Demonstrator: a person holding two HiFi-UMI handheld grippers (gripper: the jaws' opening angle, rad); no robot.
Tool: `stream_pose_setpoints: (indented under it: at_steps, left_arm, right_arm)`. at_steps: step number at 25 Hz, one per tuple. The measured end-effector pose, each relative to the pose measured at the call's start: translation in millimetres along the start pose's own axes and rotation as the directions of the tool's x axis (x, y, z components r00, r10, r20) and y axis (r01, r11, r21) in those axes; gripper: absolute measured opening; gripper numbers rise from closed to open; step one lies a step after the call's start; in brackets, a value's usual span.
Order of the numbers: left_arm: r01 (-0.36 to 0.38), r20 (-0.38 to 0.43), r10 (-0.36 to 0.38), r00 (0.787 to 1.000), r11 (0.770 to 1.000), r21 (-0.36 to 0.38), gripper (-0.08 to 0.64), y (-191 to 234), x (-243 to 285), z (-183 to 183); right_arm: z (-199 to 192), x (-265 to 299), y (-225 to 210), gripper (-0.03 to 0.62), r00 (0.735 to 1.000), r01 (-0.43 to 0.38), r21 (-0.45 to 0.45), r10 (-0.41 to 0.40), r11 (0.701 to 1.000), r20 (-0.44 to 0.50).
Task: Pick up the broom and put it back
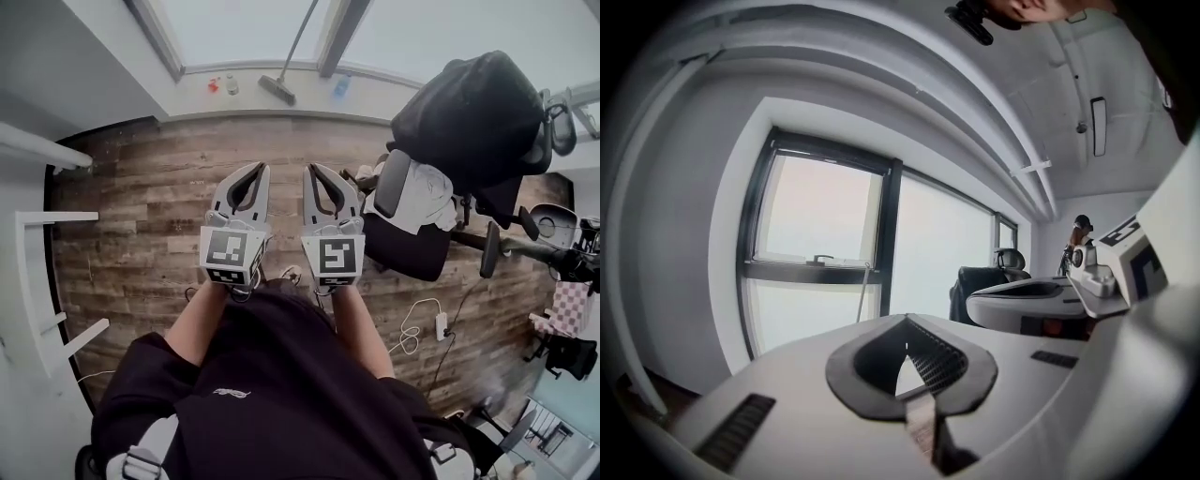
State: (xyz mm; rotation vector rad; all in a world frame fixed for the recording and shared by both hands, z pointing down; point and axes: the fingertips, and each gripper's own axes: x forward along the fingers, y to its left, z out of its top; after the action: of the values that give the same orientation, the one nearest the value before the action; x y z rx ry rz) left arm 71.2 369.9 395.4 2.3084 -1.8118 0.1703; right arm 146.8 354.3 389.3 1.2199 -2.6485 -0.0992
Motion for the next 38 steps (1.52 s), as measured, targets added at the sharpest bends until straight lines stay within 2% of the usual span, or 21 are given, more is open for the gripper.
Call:
stream_pose_setpoints:
  at_steps: [6, 11, 14, 18, 24, 31, 35, 38]
  left_arm:
    - [-0.075, -0.024, 0.074, 0.997, 0.995, -0.062, 0.003, 85.3, 2.0, -8.2]
    - [-0.031, -0.068, 0.02, 0.998, 0.984, -0.178, 0.003, 142.2, 20.8, -7.5]
    - [-0.01, -0.066, 0.002, 0.998, 0.993, -0.12, 0.003, 170.2, 28.7, 4.1]
    - [-0.011, -0.107, 0.005, 0.994, 0.998, -0.054, 0.003, 209.8, 36.0, 0.8]
    - [0.026, -0.126, -0.035, 0.991, 0.997, -0.076, 0.003, 220.2, 60.0, -8.2]
    - [0.026, -0.154, -0.044, 0.987, 0.993, -0.113, 0.003, 224.2, 100.2, -15.4]
    - [0.027, -0.163, -0.038, 0.986, 0.997, -0.067, 0.003, 241.0, 134.8, -4.8]
    - [0.005, -0.168, -0.012, 0.986, 0.999, -0.039, 0.003, 270.5, 171.5, 12.9]
  right_arm:
    - [-1.9, 70.5, 28.0, 0.022, 0.997, -0.054, -0.028, 0.053, 0.998, -0.05]
    - [-1.4, 142.8, 46.1, 0.023, 0.995, -0.045, 0.041, 0.049, 0.998, -0.084]
    - [9.0, 172.6, 55.5, 0.022, 0.995, -0.058, 0.087, 0.065, 0.995, -0.082]
    - [9.1, 199.0, 61.9, 0.023, 0.989, -0.04, 0.051, 0.047, 0.998, -0.137]
    - [-1.6, 218.1, 43.0, 0.023, 0.983, 0.004, 0.055, 0.006, 0.999, -0.184]
    - [-3.7, 258.5, 1.7, 0.022, 0.989, 0.111, 0.124, -0.098, 0.986, -0.109]
    - [-6.5, 315.1, -11.8, 0.023, 0.994, 0.072, 0.173, -0.057, 0.982, -0.091]
    - [0.7, 364.0, -26.0, 0.023, 0.997, 0.041, 0.201, -0.028, 0.979, -0.07]
